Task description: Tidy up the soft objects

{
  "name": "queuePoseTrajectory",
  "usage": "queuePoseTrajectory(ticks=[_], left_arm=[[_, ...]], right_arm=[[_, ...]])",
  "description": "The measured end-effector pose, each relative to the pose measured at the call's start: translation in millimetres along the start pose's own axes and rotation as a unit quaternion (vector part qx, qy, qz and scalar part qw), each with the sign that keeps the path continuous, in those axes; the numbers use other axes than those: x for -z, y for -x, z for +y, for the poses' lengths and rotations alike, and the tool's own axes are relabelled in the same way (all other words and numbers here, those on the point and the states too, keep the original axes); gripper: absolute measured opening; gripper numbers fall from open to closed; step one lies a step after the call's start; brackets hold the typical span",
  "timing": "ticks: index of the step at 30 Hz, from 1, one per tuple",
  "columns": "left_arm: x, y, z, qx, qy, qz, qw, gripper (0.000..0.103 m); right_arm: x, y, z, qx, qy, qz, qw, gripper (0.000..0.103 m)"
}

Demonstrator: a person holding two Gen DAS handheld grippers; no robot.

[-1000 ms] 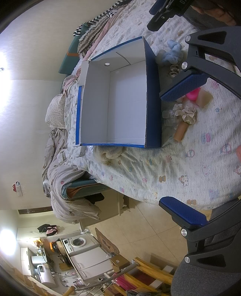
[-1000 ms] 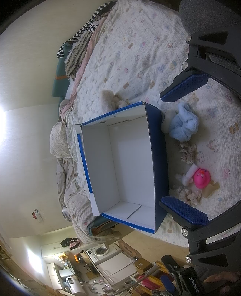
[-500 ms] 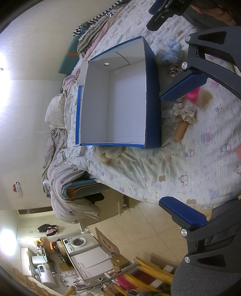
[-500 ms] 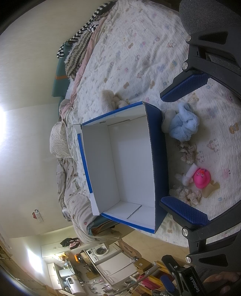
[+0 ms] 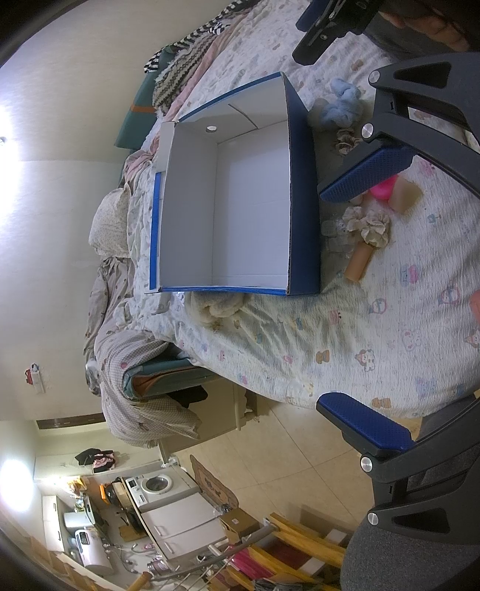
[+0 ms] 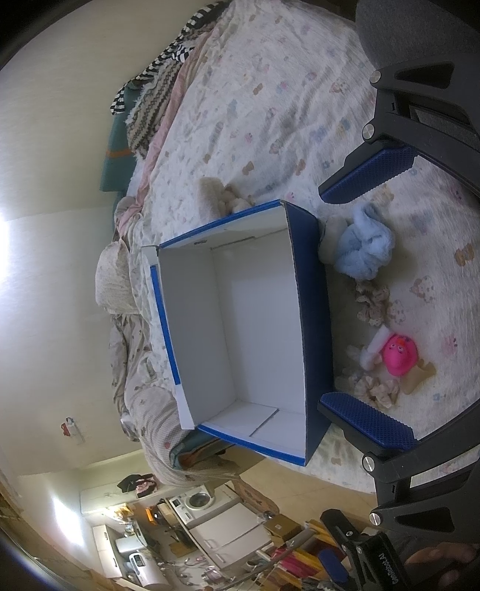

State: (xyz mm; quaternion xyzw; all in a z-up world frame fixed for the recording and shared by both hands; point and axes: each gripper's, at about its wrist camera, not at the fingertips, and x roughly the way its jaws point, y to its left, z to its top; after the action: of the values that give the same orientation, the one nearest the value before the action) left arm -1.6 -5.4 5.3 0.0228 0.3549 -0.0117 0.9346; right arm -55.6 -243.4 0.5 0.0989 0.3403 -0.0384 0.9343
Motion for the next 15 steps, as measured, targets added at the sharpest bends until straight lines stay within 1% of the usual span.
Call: queuePoseTrajectory(ticks=[5, 7, 10, 12, 13, 15], left_arm=[[0, 1, 1, -0.006, -0.001, 0.007, 1.0, 0.103], [-3, 1, 3, -0.005, 0.0, 0.012, 0.9999, 0.103], [-8, -3, 7, -0.014, -0.004, 0.028, 0.9995, 0.103], [-9, -9, 11, -0.022, -0.007, 0.041, 0.9989, 0.103], [-11, -15, 13, -0.034, -0.009, 0.055, 0.9979, 0.103], [-13, -26, 19, -0.039, -0.004, 0.082, 0.9959, 0.103]], right_arm=[[-3, 3, 1, -0.005, 0.001, -0.001, 1.0, 0.103], [-8, 3, 2, -0.016, 0.005, 0.003, 1.0, 0.103], [-17, 4, 2, -0.032, 0.004, 0.011, 0.999, 0.103], [-24, 1, 0, -0.043, 0.001, 0.027, 0.999, 0.103], [-27, -1, -1, -0.045, 0.004, 0.038, 0.998, 0.103], [-32, -9, -2, -0.042, 0.014, 0.068, 0.997, 0.103]])
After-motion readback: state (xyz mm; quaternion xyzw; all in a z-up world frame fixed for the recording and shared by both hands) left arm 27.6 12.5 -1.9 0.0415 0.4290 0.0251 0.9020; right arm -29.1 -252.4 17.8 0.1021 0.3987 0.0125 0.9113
